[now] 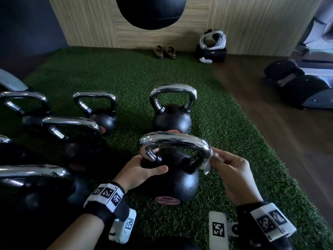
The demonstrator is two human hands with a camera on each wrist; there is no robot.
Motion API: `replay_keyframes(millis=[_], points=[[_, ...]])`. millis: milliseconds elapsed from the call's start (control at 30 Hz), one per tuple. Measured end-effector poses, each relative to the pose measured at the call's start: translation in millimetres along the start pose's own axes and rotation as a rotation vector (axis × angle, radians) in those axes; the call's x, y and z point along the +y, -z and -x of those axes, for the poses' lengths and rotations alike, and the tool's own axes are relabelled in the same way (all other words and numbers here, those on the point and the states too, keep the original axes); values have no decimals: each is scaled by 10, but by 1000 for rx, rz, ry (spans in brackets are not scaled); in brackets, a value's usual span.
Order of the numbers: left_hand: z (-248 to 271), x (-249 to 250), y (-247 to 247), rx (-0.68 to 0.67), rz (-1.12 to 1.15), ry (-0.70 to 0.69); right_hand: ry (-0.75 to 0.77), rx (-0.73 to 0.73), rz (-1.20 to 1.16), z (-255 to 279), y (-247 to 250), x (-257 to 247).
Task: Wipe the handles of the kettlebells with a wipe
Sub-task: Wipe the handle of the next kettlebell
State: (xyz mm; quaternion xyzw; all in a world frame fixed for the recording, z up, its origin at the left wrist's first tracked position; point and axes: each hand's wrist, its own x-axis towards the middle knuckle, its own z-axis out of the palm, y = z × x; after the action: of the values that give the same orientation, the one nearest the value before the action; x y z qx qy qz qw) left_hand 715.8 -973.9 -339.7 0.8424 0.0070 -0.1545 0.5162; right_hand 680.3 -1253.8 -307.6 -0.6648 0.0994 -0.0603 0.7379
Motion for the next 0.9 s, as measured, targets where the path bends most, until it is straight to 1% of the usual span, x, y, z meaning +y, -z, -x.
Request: replay_keyframes(millis=[33, 100, 167, 233, 300, 367, 467, 533, 567, 633, 700, 767, 833, 900], points=[[-5, -6, -1, 17, -11, 4, -48, -26, -39, -6, -11, 75], [6, 6, -6, 43, -54, 10, -86, -67, -34, -7, -44, 185], [47, 41, 9, 55, -127, 43, -90, -78, 54, -10, -35, 231], [114, 91, 69, 45, -224, 113, -82, -98, 168, -23, 30, 213], [167, 128, 180, -1, -286, 166, -81, -113, 239, -30, 119, 127], [223, 208, 324, -20, -277, 201, -59, -115, 264, -11, 206, -23], [382, 450, 543, 3, -272, 255, 15, -139, 188, 76, 249, -363], [527, 710, 643, 14, -232, 212, 63, -165, 55, 149, 219, -565], [587, 827, 670, 25, -183, 154, 82, -172, -22, 184, 190, -649], [700, 1083, 646, 57, -45, -9, 123, -198, -175, 247, 114, -745], [776, 1322, 524, 40, 92, -150, 177, -250, -241, 309, 25, -772], [795, 1464, 367, -36, 208, -210, 258, -275, -187, 348, -58, -738], [761, 1489, 223, -109, 269, -203, 378, -276, -64, 375, -148, -706], [733, 1484, 112, -170, 307, -181, 454, -263, 23, 389, -235, -709]])
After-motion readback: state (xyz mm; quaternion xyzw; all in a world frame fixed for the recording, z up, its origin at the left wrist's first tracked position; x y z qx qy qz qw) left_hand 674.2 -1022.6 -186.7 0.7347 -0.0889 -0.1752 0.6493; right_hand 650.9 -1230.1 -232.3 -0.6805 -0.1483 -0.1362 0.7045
